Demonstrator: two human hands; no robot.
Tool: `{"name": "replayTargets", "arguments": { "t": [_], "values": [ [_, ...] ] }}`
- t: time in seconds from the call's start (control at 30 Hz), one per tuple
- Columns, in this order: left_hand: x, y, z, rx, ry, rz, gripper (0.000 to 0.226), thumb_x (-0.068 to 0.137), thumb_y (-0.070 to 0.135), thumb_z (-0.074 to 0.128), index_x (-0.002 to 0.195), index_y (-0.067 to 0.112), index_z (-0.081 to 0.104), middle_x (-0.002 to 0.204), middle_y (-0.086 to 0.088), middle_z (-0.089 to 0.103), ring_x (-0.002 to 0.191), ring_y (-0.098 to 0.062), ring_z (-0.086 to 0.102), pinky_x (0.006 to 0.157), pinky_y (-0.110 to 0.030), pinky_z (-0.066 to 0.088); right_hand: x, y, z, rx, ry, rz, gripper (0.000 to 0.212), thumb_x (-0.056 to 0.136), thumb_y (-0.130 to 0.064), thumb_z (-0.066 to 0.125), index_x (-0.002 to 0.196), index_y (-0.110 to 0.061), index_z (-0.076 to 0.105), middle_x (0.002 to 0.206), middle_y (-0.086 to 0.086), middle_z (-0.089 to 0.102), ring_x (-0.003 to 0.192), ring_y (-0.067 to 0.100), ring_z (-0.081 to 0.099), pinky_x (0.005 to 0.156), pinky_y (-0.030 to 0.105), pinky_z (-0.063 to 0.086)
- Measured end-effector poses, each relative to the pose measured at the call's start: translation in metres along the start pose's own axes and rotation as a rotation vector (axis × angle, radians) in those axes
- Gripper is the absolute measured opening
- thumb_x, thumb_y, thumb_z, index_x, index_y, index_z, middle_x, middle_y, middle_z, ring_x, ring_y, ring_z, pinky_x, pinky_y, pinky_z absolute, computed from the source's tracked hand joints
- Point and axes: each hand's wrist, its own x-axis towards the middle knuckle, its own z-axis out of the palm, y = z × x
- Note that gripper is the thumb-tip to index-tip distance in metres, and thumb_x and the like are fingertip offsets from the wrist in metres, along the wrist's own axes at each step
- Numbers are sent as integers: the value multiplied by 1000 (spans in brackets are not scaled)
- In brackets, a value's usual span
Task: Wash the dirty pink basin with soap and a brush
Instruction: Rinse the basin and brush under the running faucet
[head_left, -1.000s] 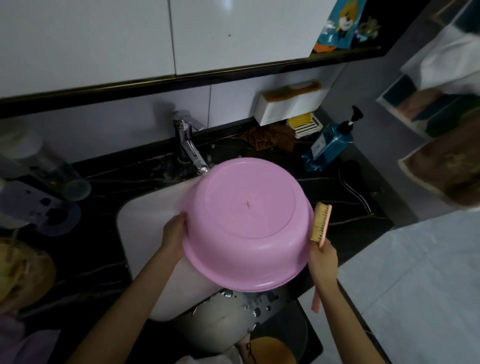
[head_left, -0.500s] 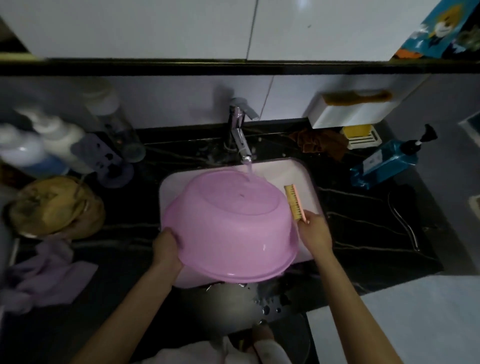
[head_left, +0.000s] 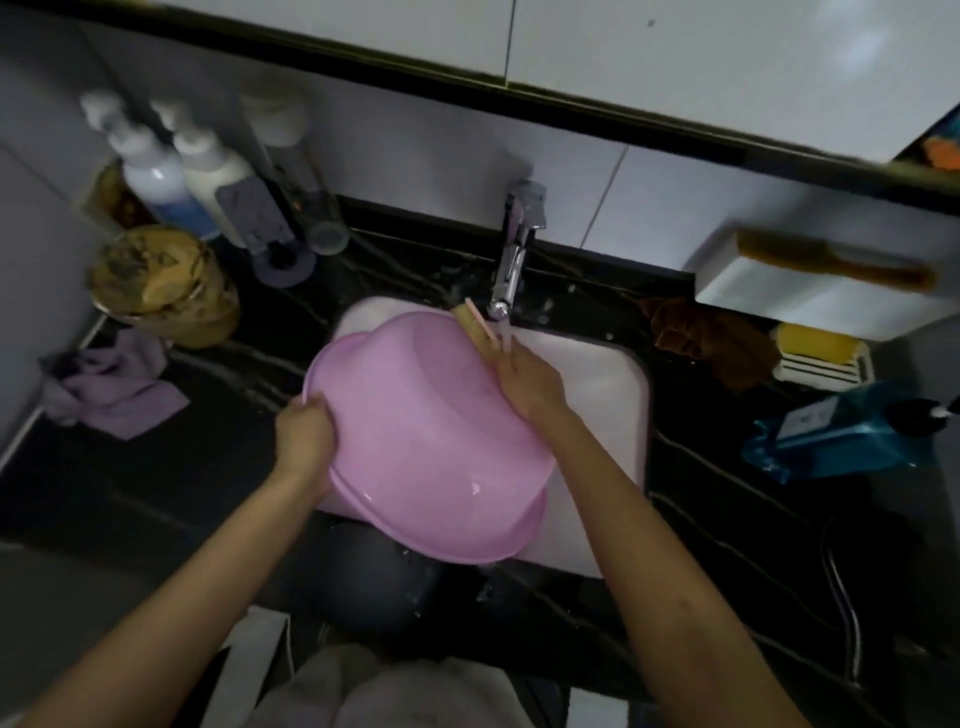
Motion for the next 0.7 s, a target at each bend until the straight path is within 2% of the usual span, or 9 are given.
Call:
{"name": "replayTargets", "arguments": {
  "t": [0.1,0.17,0.27,0.37,0.43,0.5,0.6,0.7],
  "values": [
    [-9,-1,2,-8,39,-4,36,98,17,38,130,5,49,118,-8,56,104,-22,52,95,-31,40,7,6,0,-47,15,-109,46,98,-40,32,143,-29,33,132,6,53,115,27,54,87,31,42],
    [-13,-2,3,-4,46,-4,37,98,20,38,131,6,48,121,-10,56,106,-23,53,97,-33,40,7,10,3,-41,37,-197,44,97,-40,37,140,-30,39,124,7,58,108,27,58,82,31,44],
    [-20,2,5,-16,43,6,36,99,21,38,131,9,48,120,-11,57,106,-25,54,98,-36,41,15,20,0,-10,56,-99,43,100,-44,30,130,-24,52,117,11,64,105,30,59,77,30,40],
    [-25,2,10,-33,41,20,34,100,22,37,131,13,48,109,-6,57,99,-22,53,89,-33,40,12,29,0,-18,77,-66,45,102,-38,21,136,-25,46,123,12,61,110,31,57,85,32,41],
    [-25,3,11,-19,47,36,34,99,23,37,130,14,49,108,-5,57,96,-21,53,87,-32,39,6,25,0,10,83,-149,43,101,-39,25,138,-29,45,112,10,66,103,29,60,76,29,41],
    [-20,0,11,-3,68,36,36,99,24,38,131,13,49,111,-8,58,98,-23,54,90,-34,41,8,17,1,18,84,-261,41,97,-40,38,138,-37,44,99,5,69,91,24,64,68,25,41],
    [-17,-4,7,19,67,20,36,98,25,38,130,12,50,113,-10,58,100,-27,55,95,-38,43,19,8,7,72,126,-292,50,90,-43,50,140,-43,39,104,0,69,90,19,65,76,24,47],
    [-15,-8,2,2,90,-4,36,98,25,38,129,13,50,114,-12,59,101,-29,56,100,-44,42,18,3,11,82,101,-238,44,97,-45,38,141,-38,38,106,3,68,92,21,64,81,29,47]
  ]
}}
